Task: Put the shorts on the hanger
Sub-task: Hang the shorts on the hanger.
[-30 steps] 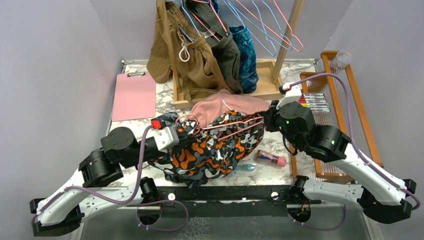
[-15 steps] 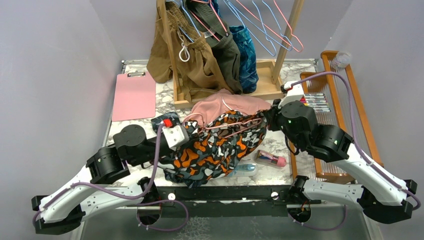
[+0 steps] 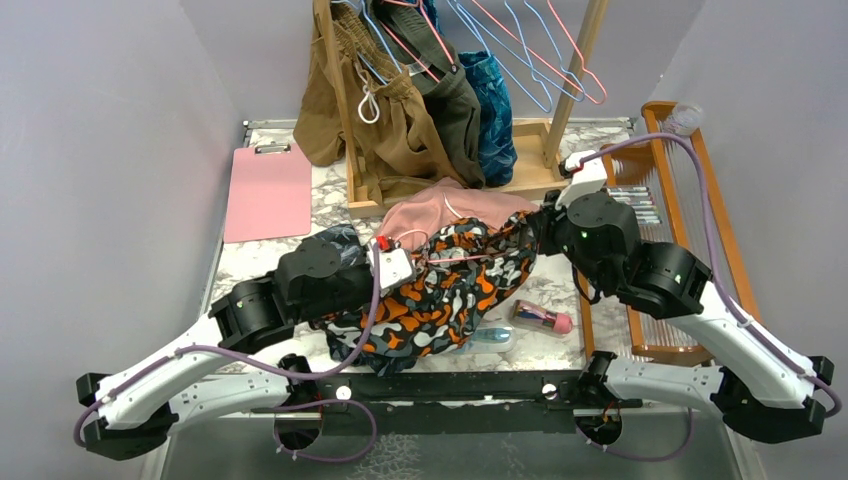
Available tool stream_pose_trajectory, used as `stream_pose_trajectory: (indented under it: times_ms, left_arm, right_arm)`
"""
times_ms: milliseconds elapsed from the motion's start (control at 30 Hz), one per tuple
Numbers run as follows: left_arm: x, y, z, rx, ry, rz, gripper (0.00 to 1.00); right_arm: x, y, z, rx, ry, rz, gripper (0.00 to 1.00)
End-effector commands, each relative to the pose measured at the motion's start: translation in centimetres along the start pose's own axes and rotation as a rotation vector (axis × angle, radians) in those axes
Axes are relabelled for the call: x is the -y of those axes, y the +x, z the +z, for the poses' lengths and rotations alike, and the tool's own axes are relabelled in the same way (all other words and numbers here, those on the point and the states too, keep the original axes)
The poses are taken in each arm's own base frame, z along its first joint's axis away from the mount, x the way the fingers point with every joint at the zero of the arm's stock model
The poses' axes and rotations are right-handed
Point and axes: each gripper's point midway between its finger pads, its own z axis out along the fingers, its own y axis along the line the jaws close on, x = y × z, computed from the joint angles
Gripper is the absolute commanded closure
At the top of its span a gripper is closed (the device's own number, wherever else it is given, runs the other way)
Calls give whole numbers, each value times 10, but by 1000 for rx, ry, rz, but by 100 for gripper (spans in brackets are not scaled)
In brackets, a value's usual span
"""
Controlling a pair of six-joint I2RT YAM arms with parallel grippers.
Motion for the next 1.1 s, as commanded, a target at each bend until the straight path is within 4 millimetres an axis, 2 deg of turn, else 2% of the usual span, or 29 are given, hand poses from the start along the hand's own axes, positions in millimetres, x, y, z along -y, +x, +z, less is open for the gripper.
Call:
stream_pose_trajectory:
  times_ms: [0, 67, 133, 200, 233, 300, 367, 433, 467, 500, 567, 667, 733, 767, 800, 833, 900, 967, 1033, 1067]
  left_arm:
    - [3, 8, 15, -37, 18, 14, 100]
    - [5, 8, 22, -38, 36, 14, 100]
    - [7, 2, 28, -20, 50, 14, 100]
    - [5, -11, 32, 23, 49, 18, 100]
    - [3, -25, 31, 65, 43, 22, 100]
    - [-2, -60, 25, 180, 31, 29, 100]
    - [-11, -97, 14, 305, -5, 29, 100]
    - [-19, -125, 4, 407, -41, 19, 100]
    - [-24, -133, 1, 440, -62, 10, 100]
    - [-27, -137, 0, 461, -79, -2, 100]
    - [-33, -134, 2, 476, -122, -30, 100]
    - [-37, -125, 5, 503, -158, -78, 100]
    - [-39, -125, 4, 531, -172, -99, 100]
    - [-40, -130, 2, 551, -180, -101, 100]
    - [-43, -137, -1, 566, -187, -97, 100]
    - [-45, -148, -4, 586, -191, -87, 100]
    - [-49, -178, -11, 630, -185, -62, 100]
    - [-50, -215, -21, 697, -160, -41, 100]
    - [-49, -245, -32, 763, -130, -32, 100]
    - [-48, -258, -39, 798, -114, -33, 100]
  right_arm:
    - [-9, -14, 2, 19, -31, -36, 99]
    - [-17, -16, 4, 12, -63, -55, 99]
    - [-29, -29, 3, 20, -111, -60, 99]
    - [-49, -51, -3, 40, -199, -56, 99]
    - [-62, -68, -10, 64, -265, -46, 99]
    - [-93, -123, -44, 171, -463, 1, 99]
    - [-119, -180, -91, 311, -678, 57, 99]
    - [-135, -213, -129, 401, -842, 87, 99]
    - [-141, -218, -136, 410, -887, 96, 99]
    - [-146, -216, -134, 398, -905, 98, 99]
    - [-152, -194, -107, 322, -860, 80, 99]
    - [-149, -138, -52, 175, -713, 65, 99]
    - [-149, -107, -29, 99, -666, 51, 99]
    - [-150, -102, -26, 82, -663, 43, 99]
    - [-151, -109, -29, 95, -673, 35, 99]
    - [-152, -125, -38, 135, -692, 35, 99]
    - [-155, -177, -72, 272, -768, 56, 99]
    - [-158, -236, -129, 452, -915, 84, 99]
    - [-160, -270, -181, 579, -1073, 107, 99]
    - [-161, -279, -197, 618, -1127, 114, 99]
